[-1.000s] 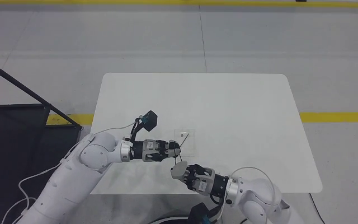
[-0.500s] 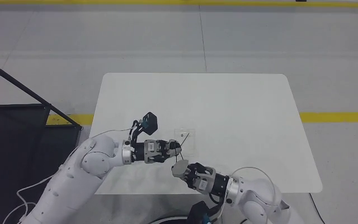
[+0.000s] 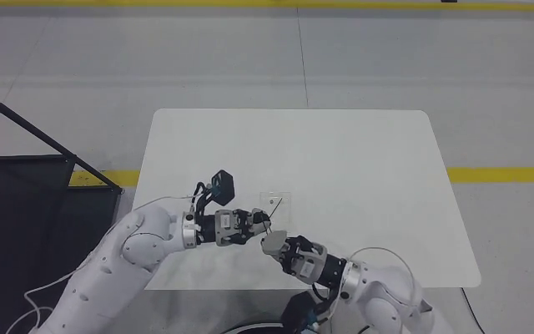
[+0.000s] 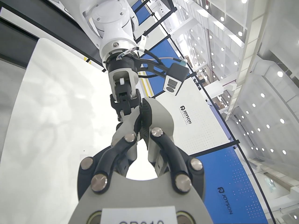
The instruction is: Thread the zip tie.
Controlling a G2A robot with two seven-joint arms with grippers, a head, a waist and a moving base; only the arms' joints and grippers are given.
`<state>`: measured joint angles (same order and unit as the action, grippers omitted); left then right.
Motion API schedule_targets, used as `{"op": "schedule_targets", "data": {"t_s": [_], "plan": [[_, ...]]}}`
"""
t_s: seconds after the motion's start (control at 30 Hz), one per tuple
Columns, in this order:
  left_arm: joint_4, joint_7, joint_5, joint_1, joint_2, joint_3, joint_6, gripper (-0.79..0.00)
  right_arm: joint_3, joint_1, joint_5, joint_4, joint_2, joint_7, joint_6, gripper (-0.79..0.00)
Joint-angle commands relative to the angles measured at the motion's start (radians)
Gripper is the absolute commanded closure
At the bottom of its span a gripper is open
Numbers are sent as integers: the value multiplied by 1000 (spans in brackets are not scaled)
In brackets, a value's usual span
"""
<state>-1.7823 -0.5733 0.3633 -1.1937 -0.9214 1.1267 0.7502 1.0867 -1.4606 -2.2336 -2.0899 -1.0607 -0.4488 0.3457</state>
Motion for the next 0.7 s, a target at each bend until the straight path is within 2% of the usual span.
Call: {"op": "schedule_targets", "data": {"t_s": [0.0, 0.67], "plan": [[-2, 2, 8, -2, 0, 1, -2, 0, 0, 0, 8, 0, -1, 3, -14, 0], [17, -28, 1, 15, -6, -27, 0, 0, -1, -17, 58, 17, -8, -60, -175, 0]]}}
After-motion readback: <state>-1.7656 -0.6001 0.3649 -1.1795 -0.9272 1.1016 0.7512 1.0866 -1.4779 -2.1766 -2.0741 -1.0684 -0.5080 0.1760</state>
